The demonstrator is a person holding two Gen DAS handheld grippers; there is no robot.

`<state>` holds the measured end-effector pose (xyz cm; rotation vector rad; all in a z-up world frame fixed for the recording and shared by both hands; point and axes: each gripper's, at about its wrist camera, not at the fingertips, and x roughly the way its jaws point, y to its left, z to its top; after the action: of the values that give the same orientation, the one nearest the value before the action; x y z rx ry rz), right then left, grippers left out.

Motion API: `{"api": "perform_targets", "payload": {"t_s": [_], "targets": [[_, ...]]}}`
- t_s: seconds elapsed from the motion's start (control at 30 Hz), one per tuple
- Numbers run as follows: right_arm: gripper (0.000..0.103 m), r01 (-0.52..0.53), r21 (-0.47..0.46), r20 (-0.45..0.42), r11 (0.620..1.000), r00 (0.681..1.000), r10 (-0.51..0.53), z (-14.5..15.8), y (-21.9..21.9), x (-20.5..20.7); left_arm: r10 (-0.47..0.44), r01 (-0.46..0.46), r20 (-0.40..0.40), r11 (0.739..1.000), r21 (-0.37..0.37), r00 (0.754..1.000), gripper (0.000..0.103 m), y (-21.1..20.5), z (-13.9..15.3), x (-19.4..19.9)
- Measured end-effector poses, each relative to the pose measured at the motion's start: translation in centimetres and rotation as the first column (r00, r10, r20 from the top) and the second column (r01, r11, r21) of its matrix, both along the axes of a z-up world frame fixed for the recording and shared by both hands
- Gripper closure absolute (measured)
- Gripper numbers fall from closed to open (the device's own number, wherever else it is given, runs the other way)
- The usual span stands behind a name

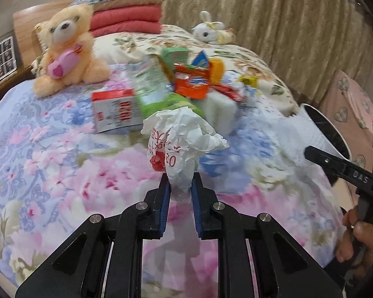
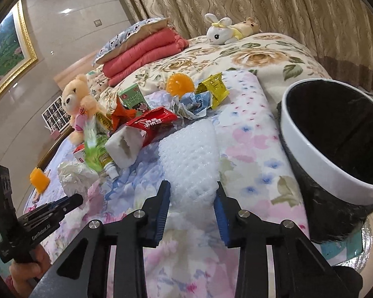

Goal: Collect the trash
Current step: 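Drop the tissue into the bin with the left gripper while the right gripper drops the white foam net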

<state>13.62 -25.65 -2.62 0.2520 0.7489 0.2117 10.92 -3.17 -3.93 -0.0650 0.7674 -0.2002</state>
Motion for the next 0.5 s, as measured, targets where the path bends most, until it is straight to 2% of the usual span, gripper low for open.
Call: {"api": "perform_targets", "payload": {"t_s": [0.5], "targets": [[0.068,0.091,0.011,0.06,0.996,0.994,-0.092,2.4,-5.0,-2.6,-0.187,0.187,0.029,0.982,0.003,0.982,0.088,-8.1,2.3,0.9]]}}
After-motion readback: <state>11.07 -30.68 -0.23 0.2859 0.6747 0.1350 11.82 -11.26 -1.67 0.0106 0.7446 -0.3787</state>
